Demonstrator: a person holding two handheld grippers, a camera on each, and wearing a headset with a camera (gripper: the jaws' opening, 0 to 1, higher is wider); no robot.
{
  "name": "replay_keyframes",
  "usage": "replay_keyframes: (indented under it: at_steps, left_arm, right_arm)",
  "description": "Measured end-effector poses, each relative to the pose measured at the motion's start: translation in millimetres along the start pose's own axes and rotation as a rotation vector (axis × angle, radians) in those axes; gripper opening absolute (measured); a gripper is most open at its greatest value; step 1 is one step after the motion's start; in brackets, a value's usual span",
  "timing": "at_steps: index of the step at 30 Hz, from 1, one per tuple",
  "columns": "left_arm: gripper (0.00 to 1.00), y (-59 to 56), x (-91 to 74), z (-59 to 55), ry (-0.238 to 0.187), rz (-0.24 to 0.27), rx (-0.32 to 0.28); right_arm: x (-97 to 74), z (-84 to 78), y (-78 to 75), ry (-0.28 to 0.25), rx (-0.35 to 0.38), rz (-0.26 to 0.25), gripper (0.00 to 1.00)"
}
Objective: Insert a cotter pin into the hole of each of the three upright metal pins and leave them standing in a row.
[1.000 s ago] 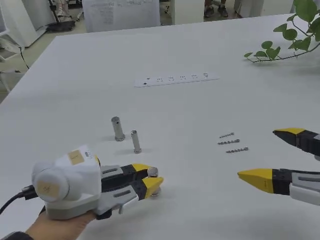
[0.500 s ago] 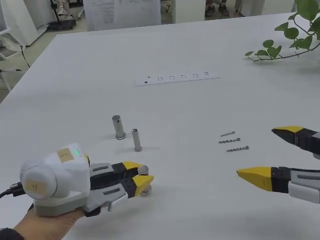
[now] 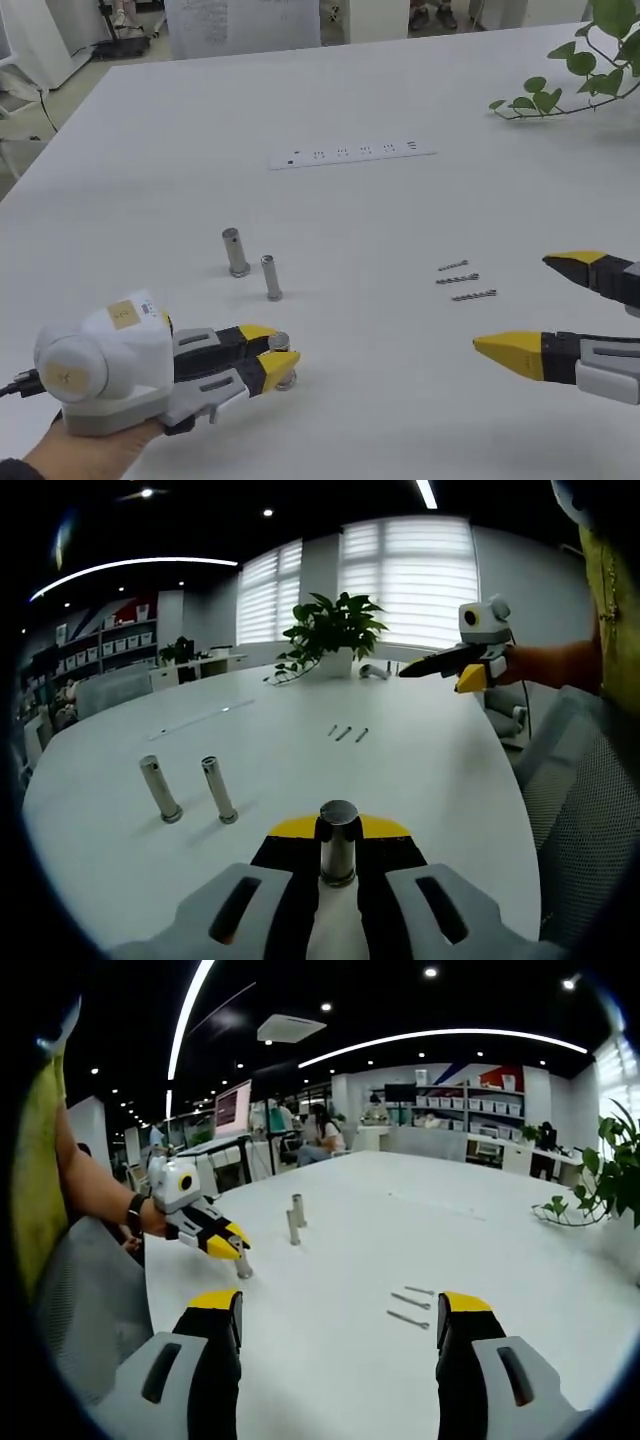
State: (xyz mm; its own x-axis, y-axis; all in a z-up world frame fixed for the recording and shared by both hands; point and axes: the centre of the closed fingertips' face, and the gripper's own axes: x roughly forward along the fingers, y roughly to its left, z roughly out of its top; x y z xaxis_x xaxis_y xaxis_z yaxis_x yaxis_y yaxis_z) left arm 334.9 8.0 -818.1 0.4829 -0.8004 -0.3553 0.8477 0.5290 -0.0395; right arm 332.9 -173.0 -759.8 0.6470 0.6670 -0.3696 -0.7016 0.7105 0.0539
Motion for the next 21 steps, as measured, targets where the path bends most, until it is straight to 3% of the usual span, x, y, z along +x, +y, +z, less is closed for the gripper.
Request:
replay_keyframes:
  at_steps: [21]
  left_arm:
    - [0.12,-1.7,-4.1,0.2,-0.038,-0.106,-0.017]
  right_arm:
    - [0.3,-1.7,-1.0,0.01,-0.001,-0.001,0.81]
